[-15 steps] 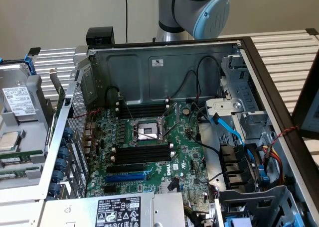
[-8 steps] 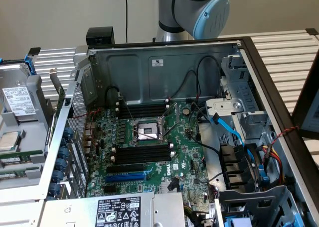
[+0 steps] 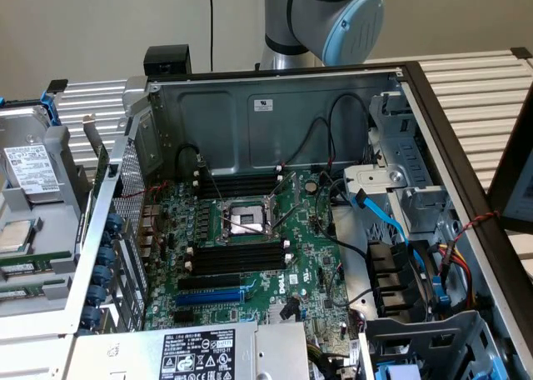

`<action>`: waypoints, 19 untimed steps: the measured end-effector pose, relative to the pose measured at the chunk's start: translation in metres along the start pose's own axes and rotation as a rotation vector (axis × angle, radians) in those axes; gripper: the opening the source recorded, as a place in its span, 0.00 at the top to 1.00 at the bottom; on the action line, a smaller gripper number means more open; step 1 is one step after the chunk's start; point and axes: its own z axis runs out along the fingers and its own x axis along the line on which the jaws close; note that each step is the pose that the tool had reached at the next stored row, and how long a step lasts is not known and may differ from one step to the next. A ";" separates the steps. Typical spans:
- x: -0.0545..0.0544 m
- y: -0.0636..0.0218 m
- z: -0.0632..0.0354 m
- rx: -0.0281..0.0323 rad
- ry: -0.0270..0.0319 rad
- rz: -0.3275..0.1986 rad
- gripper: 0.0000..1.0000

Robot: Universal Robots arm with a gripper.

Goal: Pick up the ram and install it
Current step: 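Pick up the ram and move it above insertion slot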

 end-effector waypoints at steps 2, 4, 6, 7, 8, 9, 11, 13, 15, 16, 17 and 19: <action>0.000 0.0000 0.0001 -0.0007 0.0012 -0.036 0.89; 0.000 0.0000 0.0004 -0.0012 0.0021 -0.073 0.89; 0.000 0.0000 0.0008 -0.0020 0.0034 -0.108 0.89; 0.000 0.0000 0.0011 -0.0024 0.0041 -0.125 0.89; 0.000 -0.0001 0.0015 -0.0027 0.0047 -0.141 0.89; 0.000 -0.0001 0.0020 -0.0031 0.0054 -0.157 0.89; 0.000 -0.0001 0.0032 -0.0032 0.0076 -0.187 0.89; 0.000 -0.0001 0.0044 -0.0029 0.0114 -0.212 0.89; 0.000 -0.0002 0.0056 -0.0027 0.0155 -0.231 0.89; 0.000 -0.0002 0.0065 -0.0023 0.0179 -0.238 0.89; 0.000 -0.0002 0.0074 -0.0020 0.0201 -0.243 0.89; 0.000 -0.0003 0.0098 -0.0014 0.0237 -0.251 0.89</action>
